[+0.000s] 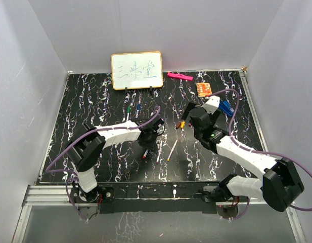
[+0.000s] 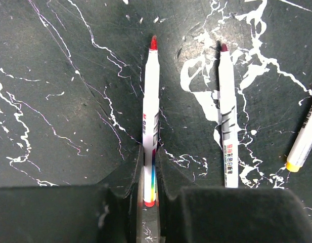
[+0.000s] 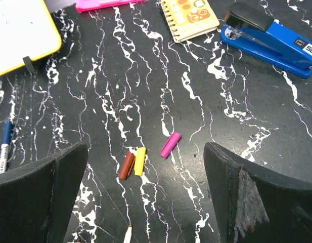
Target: Insert the pens into the pen caps
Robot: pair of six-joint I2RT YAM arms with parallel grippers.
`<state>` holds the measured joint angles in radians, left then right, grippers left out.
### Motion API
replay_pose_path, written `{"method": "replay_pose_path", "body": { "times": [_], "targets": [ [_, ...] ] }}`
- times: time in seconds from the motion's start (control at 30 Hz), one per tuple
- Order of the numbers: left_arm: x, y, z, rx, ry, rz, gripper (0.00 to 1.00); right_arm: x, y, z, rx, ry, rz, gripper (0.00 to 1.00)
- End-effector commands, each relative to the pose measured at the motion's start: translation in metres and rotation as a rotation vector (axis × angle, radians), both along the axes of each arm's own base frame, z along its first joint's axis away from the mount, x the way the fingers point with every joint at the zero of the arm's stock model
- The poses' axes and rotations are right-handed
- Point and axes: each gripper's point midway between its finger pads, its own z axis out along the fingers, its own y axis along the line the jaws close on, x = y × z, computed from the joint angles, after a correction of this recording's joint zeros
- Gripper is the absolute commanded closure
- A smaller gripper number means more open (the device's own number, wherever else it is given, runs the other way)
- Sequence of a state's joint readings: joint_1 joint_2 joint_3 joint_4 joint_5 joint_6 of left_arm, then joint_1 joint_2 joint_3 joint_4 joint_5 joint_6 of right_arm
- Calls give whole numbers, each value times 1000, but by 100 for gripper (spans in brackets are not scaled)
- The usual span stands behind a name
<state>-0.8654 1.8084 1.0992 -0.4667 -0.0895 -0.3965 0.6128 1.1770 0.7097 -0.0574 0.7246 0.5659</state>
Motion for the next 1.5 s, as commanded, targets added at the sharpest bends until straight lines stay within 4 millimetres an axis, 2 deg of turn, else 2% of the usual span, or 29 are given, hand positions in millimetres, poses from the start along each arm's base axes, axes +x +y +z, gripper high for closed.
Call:
{"method": "replay_pose_path", "body": {
  "times": [0.0, 0.1, 0.37, 0.43, 0.57, 0.83, 1.07, 1.47],
  "targets": [
    [-49, 45, -48, 152, 197, -13, 100, 12, 8, 10, -4, 1, 7, 5],
    [-40, 46, -36, 147, 151, -13, 100, 16, 16, -3, -14, 48, 26, 9],
    [-21, 40, 5, 56, -3, -1, 100, 25, 40, -31, -7, 155, 91, 42],
    [-18, 42, 10, 52, -28, 15, 100, 27, 46, -37, -4, 177, 113, 50],
    [-19, 47, 10, 69, -27, 25, 100, 31, 56, -51, -12, 227, 140, 57],
    [-27, 51, 1, 95, 19, 14, 100, 36, 69, -74, -23, 318, 165, 58],
    [-34, 54, -12, 135, 80, 14, 100, 37, 71, -81, -22, 342, 162, 56],
    [-33, 56, -16, 127, 58, 22, 100, 45, 82, -93, -17, 372, 176, 57]
  ]
}}
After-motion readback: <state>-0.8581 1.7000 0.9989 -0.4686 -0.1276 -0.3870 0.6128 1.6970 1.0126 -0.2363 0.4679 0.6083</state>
